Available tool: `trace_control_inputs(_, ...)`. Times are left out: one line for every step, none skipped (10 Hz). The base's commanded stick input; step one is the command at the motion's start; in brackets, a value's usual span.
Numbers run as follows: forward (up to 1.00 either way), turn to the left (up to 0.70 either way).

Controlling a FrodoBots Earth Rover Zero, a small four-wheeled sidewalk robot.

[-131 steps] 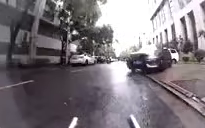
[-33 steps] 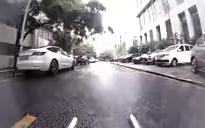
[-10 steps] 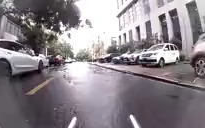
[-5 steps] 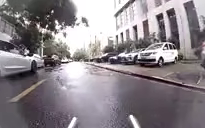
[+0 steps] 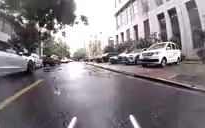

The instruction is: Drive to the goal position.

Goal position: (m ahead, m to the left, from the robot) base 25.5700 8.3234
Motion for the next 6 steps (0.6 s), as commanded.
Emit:
trace_control_inputs(0.70, 0.00)
trace_control_inputs(0.70, 0.00)
trace_control_inputs(0.70, 0.00)
trace_control_inputs(0.70, 0.00)
trace_control_inputs(0.70, 0.00)
trace_control_inputs(0.70, 0.00)
